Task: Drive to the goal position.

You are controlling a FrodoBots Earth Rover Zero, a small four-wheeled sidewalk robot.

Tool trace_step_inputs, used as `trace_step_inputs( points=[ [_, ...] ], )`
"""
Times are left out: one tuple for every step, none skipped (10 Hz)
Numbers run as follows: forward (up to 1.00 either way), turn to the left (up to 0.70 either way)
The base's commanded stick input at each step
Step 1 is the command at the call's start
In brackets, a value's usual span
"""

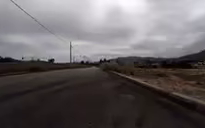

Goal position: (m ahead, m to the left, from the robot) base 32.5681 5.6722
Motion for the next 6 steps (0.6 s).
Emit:
trace_step_inputs(
  points=[
    [0.7,0.0],
    [0.7,0.0],
    [0.7,0.0],
    [0.7,0.0],
    [0.7,0.0],
    [0.7,0.0]
  ],
)
